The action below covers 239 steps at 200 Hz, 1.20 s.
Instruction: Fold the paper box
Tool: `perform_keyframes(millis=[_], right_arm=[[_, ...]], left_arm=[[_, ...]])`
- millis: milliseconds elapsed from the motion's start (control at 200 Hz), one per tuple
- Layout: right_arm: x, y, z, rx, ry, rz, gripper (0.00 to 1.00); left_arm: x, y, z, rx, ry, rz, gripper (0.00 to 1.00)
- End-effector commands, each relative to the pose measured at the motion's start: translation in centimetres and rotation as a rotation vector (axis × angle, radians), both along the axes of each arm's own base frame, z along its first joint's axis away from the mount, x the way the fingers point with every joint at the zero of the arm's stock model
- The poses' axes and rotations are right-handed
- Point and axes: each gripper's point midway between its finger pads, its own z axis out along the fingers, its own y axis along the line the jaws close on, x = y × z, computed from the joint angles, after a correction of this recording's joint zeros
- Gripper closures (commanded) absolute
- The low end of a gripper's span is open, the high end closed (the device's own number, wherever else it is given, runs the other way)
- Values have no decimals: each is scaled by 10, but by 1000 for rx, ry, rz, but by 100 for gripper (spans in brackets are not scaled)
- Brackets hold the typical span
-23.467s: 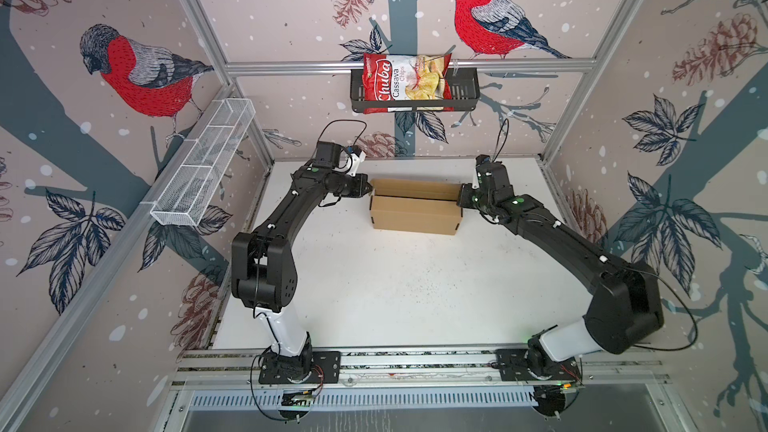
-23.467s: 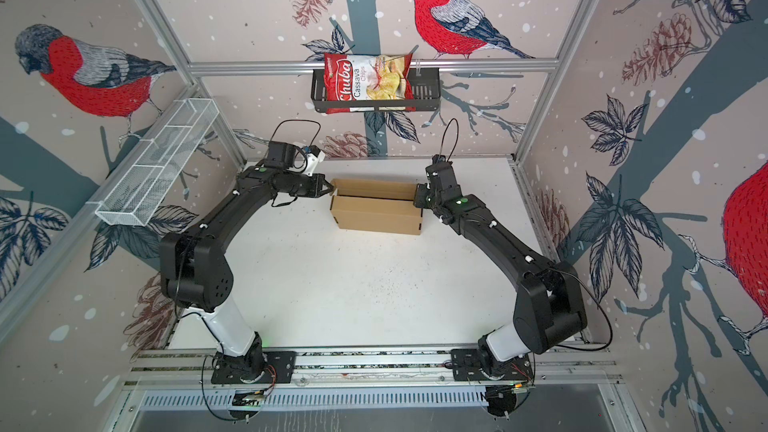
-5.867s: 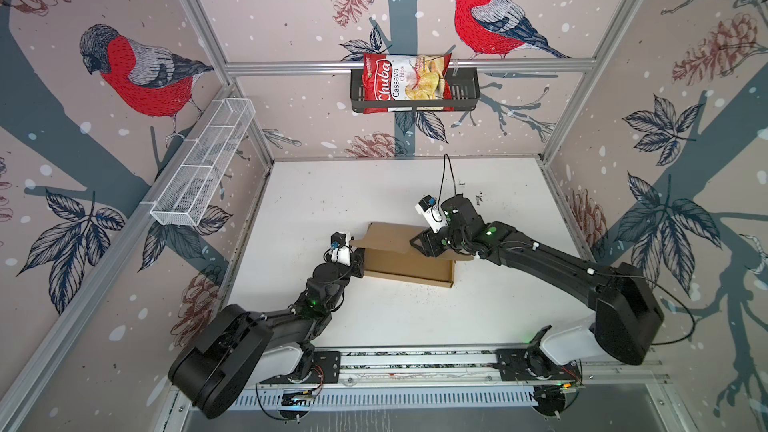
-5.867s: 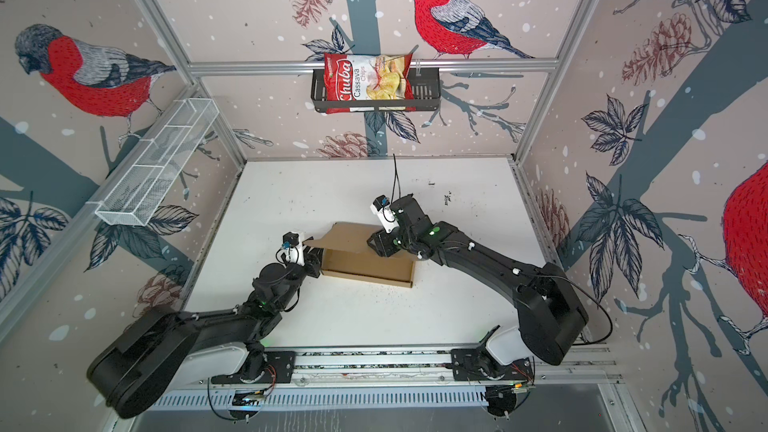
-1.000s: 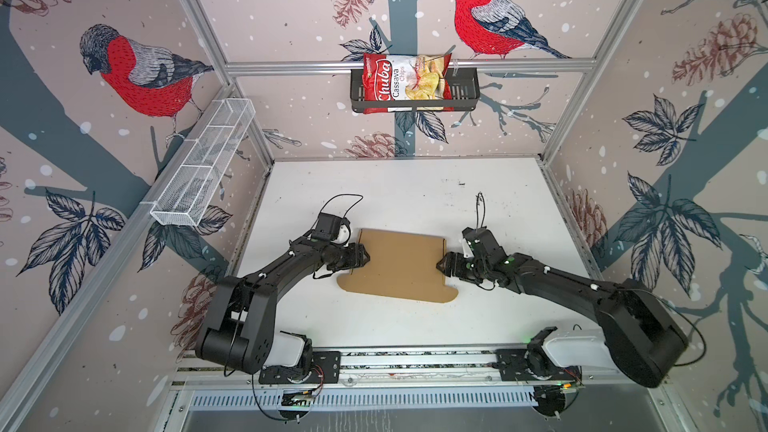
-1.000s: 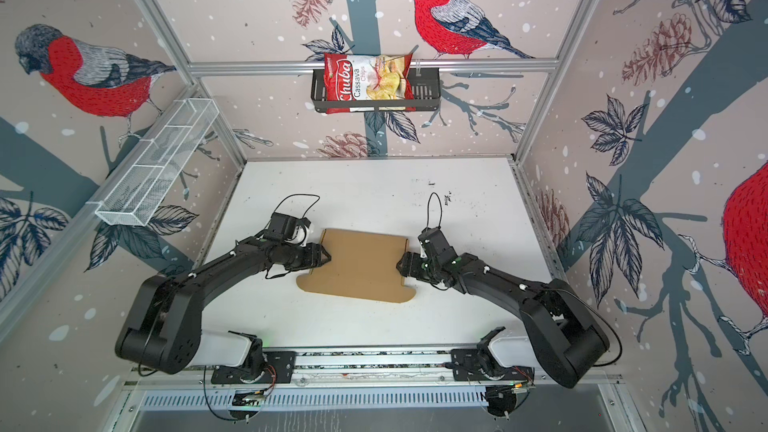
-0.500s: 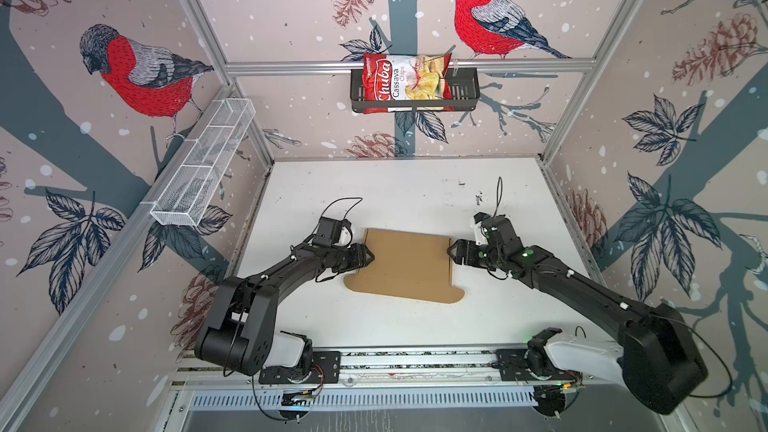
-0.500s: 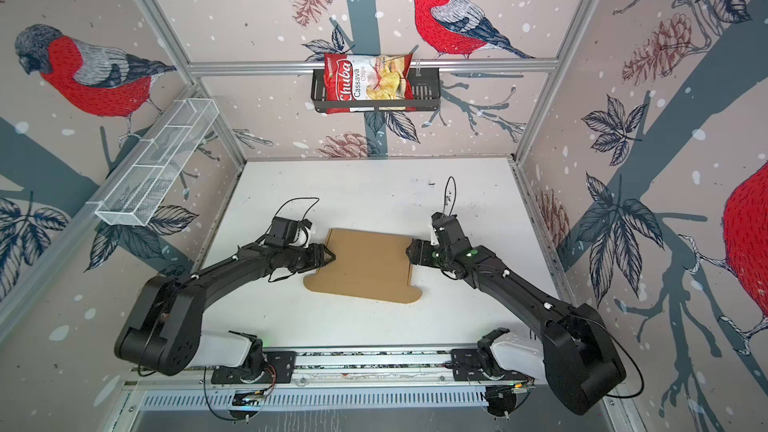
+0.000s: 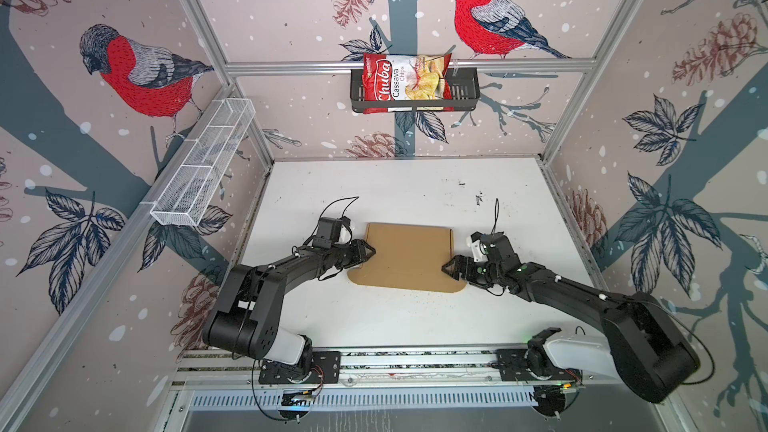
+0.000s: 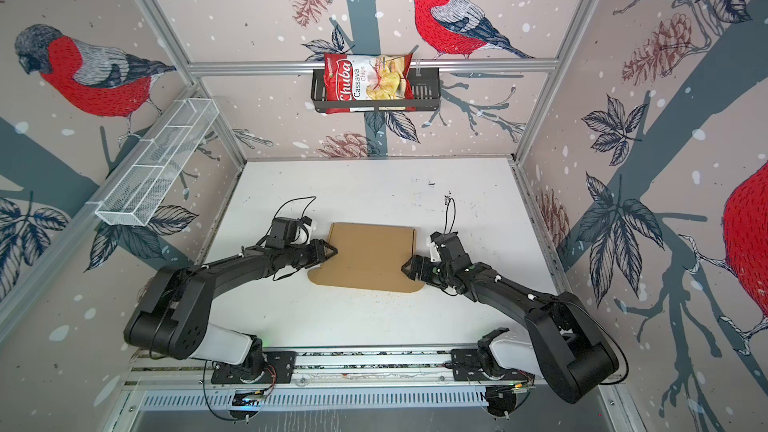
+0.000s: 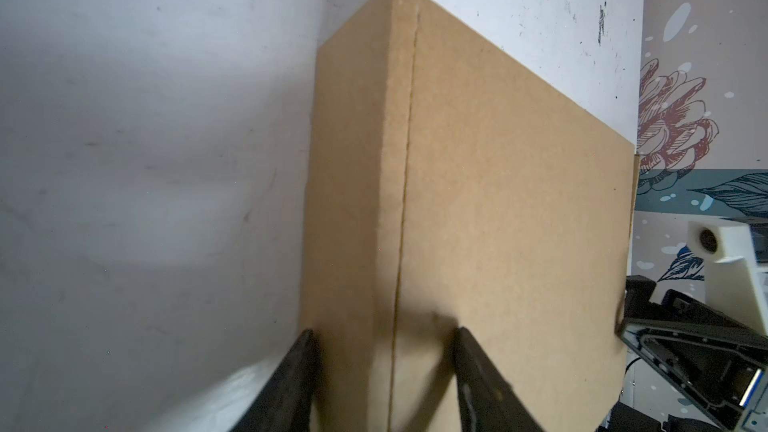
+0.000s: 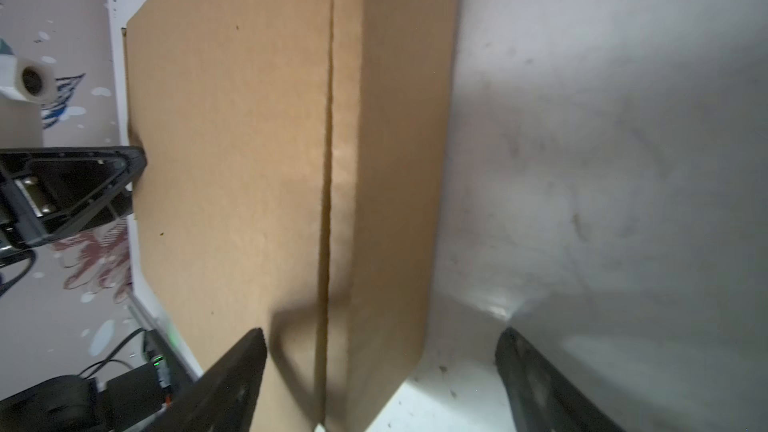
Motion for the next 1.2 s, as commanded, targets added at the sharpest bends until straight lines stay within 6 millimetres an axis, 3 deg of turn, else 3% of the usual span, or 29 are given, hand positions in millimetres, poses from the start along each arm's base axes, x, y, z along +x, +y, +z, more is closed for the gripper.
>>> perform_keyframes(millis=[0,160,530,640,795,876,1011,1191], right_arm=[[7,3,2,75,-9,-4,10],[19,-6,-6,129,10,-29,9],[22,20,-20,248,90,26,9],[21,34,-8,311,72,76,13],[16,55,33,468,-9,166,18],[20,49,42,471,-42,163,22],[29,22,45,388,-94,103,22],[28,13,33,356,-71,81,21]], left_arm=[[-20,23,-33,130,131,51,54],[-23,26,-47,167,175,43,57],[-23,37,-57,221,199,65,57],[-22,36,-57,216,197,63,57],[-17,36,-52,216,172,66,55],[-14,40,-51,230,174,78,53],[-5,49,-42,215,149,116,53],[-11,51,-56,227,197,117,54]])
